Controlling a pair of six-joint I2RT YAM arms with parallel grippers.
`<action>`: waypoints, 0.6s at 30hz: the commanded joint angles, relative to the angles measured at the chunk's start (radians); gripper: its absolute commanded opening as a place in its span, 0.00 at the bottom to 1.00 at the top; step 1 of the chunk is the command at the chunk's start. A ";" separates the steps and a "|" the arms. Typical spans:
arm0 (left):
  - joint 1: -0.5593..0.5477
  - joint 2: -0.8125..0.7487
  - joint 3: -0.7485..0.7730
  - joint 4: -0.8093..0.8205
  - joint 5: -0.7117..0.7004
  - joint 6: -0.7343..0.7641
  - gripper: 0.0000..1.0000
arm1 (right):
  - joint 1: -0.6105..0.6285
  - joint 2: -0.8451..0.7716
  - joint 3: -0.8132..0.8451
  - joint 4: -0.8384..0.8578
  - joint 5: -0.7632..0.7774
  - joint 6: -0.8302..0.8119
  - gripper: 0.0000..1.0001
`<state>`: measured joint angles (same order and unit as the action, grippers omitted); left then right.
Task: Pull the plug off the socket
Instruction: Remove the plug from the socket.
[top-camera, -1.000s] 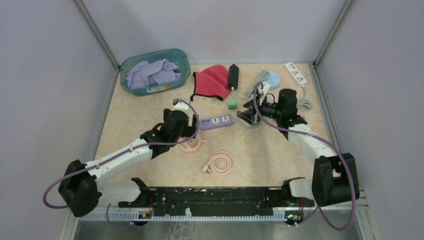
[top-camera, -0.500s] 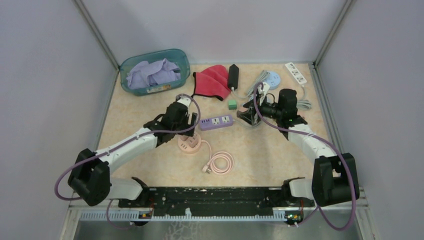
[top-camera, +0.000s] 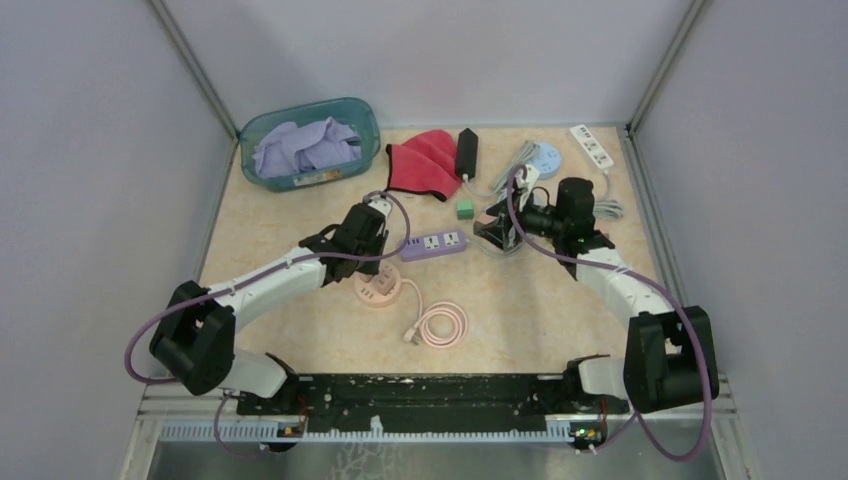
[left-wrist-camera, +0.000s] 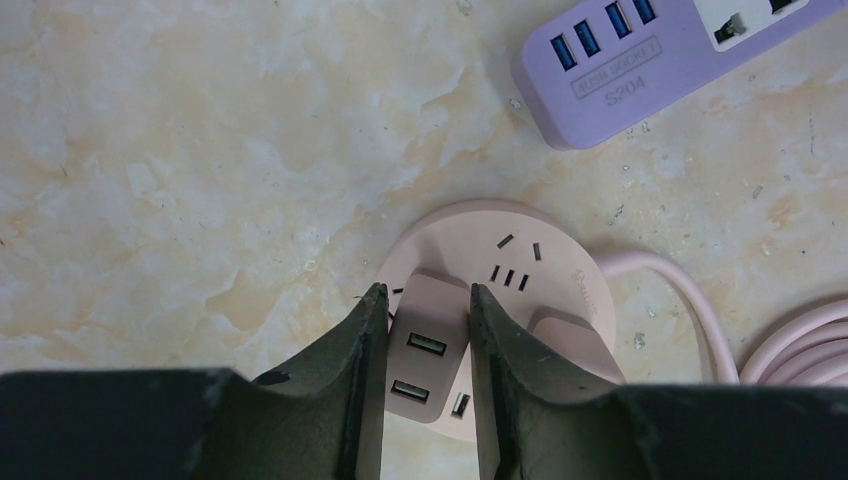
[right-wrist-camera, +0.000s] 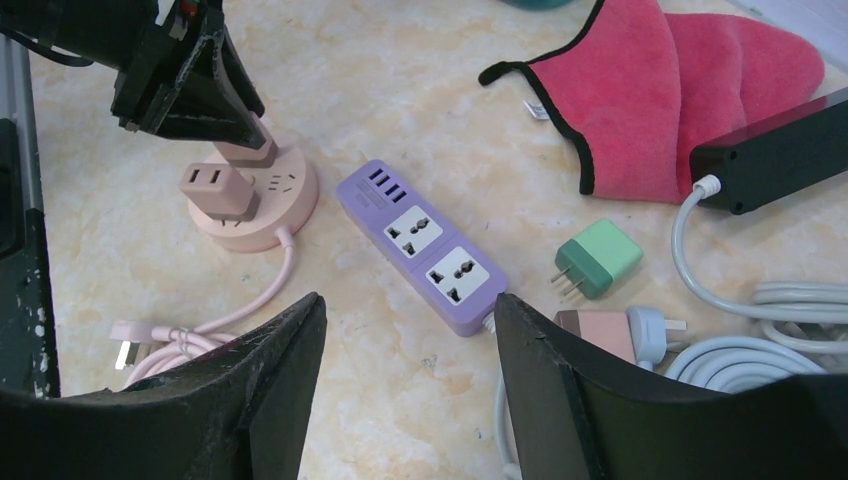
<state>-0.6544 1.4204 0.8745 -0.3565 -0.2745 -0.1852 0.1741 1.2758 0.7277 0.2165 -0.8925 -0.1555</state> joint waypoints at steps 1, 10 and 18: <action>0.006 0.009 0.024 -0.034 0.028 -0.011 0.28 | -0.011 -0.037 0.035 0.053 -0.026 -0.004 0.63; 0.007 -0.030 -0.005 -0.047 0.045 -0.055 0.48 | -0.009 -0.041 0.034 0.055 -0.028 -0.003 0.63; 0.006 -0.011 -0.006 -0.066 0.046 -0.061 0.46 | -0.009 -0.044 0.035 0.057 -0.029 0.002 0.63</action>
<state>-0.6514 1.4143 0.8719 -0.3962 -0.2497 -0.2306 0.1741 1.2758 0.7277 0.2165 -0.8932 -0.1551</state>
